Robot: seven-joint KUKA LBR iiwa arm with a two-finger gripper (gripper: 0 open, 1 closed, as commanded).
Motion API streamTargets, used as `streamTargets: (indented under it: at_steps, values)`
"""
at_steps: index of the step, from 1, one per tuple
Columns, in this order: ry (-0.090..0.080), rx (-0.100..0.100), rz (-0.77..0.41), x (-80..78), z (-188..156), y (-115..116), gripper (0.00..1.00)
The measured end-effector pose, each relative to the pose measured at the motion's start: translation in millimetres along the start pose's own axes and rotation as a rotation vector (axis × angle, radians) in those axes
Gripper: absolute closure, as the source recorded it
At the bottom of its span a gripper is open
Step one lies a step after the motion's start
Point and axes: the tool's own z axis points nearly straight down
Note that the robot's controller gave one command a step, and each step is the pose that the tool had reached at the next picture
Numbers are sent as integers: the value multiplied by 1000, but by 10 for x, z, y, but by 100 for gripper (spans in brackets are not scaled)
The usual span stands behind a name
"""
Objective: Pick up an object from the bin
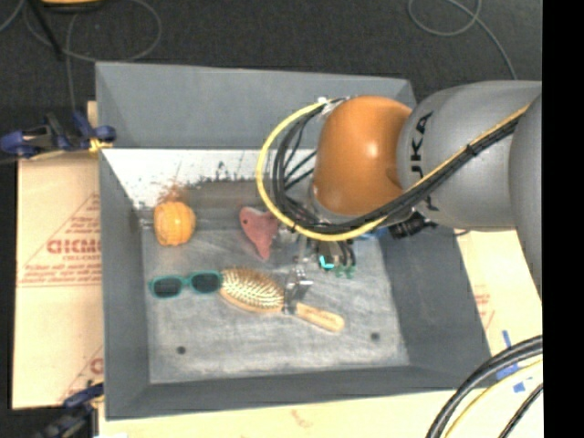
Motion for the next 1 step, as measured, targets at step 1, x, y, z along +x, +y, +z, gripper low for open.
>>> streamTargets:
  at_steps: [1]
  values:
    - [-7, -1, 1, -15, -45, -1, 0]
